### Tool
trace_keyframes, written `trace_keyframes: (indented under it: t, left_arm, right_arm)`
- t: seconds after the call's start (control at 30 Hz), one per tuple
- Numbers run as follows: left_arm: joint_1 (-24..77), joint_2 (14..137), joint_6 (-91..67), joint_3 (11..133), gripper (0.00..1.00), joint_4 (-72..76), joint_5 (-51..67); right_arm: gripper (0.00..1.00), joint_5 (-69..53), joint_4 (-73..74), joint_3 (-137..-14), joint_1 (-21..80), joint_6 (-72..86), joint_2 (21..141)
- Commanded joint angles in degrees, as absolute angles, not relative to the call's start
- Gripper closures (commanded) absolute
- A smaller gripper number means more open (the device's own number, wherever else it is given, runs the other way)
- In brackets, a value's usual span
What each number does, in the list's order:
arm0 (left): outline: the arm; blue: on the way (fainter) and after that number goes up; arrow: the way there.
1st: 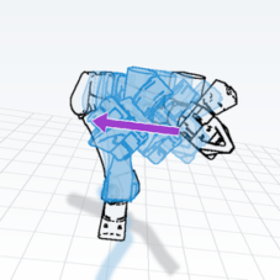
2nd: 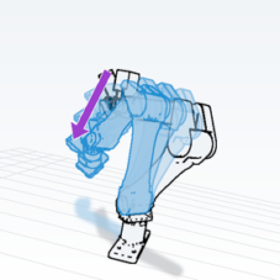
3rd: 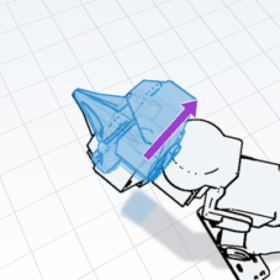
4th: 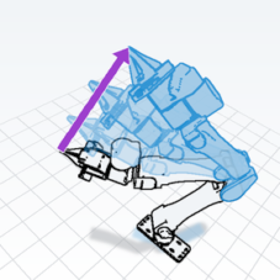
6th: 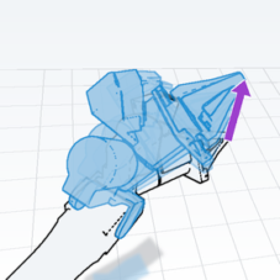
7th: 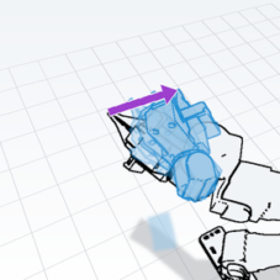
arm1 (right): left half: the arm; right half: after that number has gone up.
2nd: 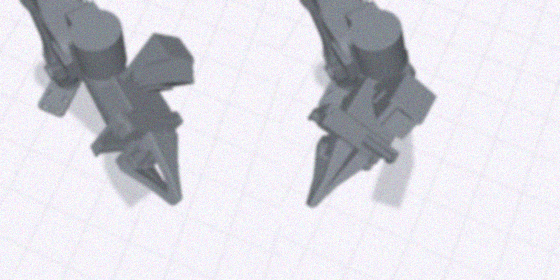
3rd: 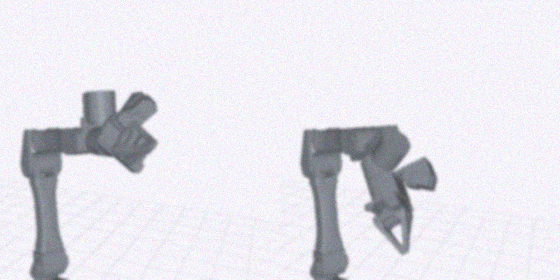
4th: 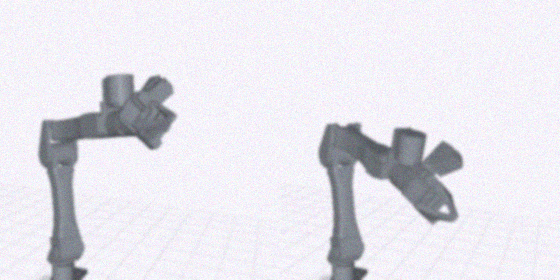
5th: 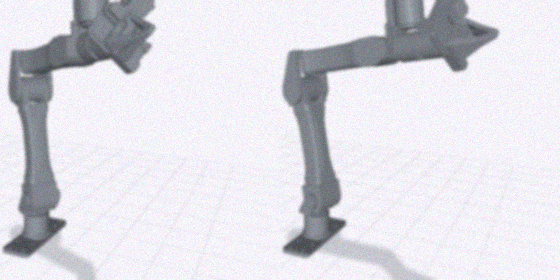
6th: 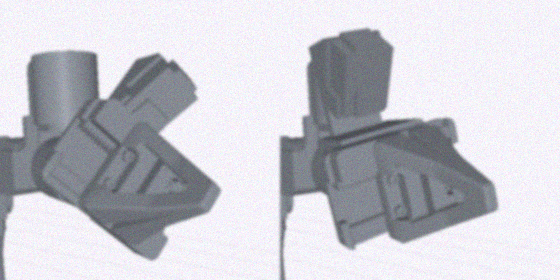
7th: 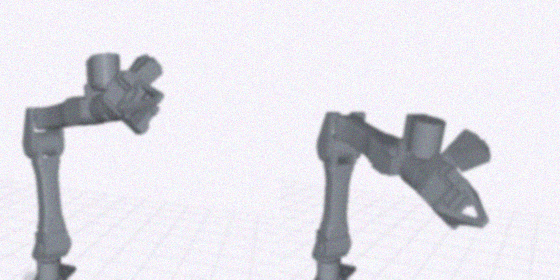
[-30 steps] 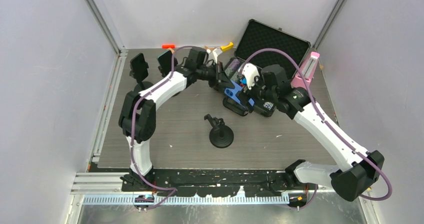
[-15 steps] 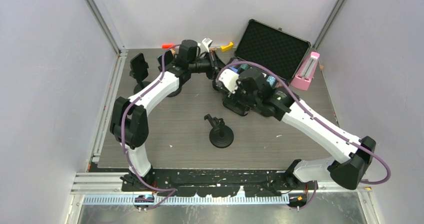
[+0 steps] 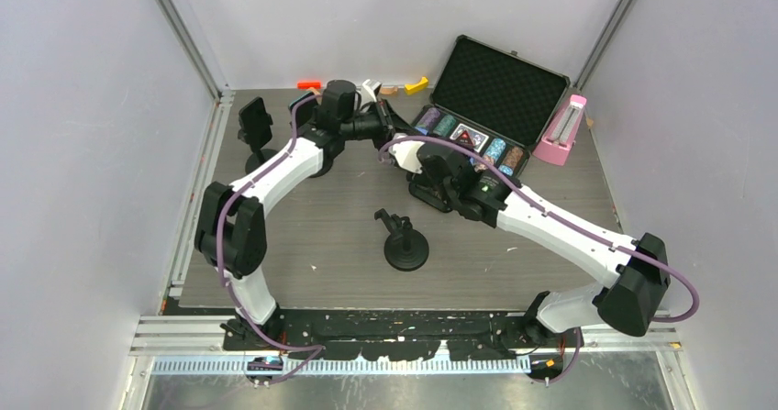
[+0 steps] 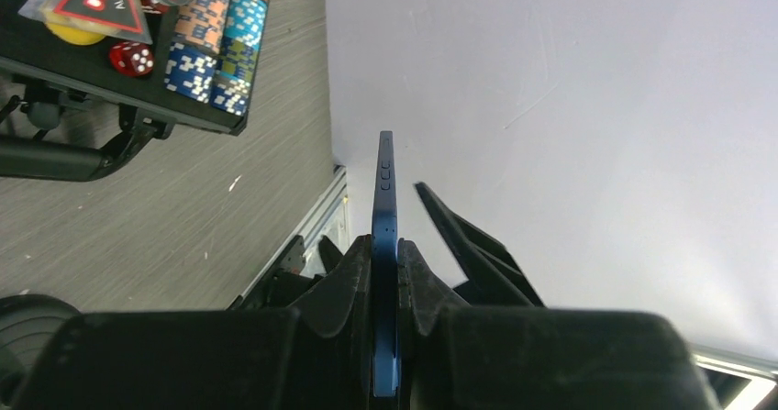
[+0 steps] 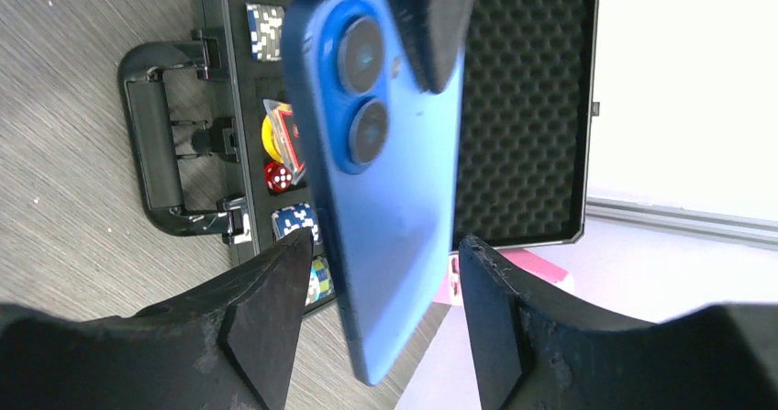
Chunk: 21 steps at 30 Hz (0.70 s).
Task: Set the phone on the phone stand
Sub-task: Pick up the phone at the center of the board.
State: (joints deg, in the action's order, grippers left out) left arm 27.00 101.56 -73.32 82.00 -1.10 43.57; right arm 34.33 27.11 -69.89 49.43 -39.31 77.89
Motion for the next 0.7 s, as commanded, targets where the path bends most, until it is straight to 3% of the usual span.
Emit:
trace_keyframes:
  t: [0.0, 0.27, 0.33, 0.5, 0.57, 0.67]
  left_arm:
    - [26.6, 96.7, -76.2, 81.3, 1.0, 6.1, 45.1]
    - [26.4, 95.5, -76.3, 80.2, 1.0, 6.3, 44.5]
    - [26.4, 95.7, -76.4, 80.2, 1.0, 6.3, 44.6]
    - [26.3, 95.3, -75.9, 79.7, 0.98, 7.3, 44.9]
    - [26.0, 95.1, -74.6, 79.8, 0.87, 7.5, 45.1]
    - [24.5, 94.6, -70.9, 80.2, 0.6, 8.6, 45.1]
  right_arm:
    - [0.36, 38.0, 22.5, -68.3, 49.8, -41.8, 77.9]
    - [0.55, 39.6, 19.3, -66.6, 50.0, -43.1, 77.8]
    - [0.63, 39.7, 19.3, -66.7, 50.0, -43.1, 77.8]
    - [0.95, 39.7, 18.9, -67.0, 50.1, -43.1, 77.8]
    - [0.99, 38.9, 18.9, -67.3, 50.0, -42.2, 77.4]
    - [1.0, 37.1, 20.6, -69.0, 49.8, -40.3, 77.0]
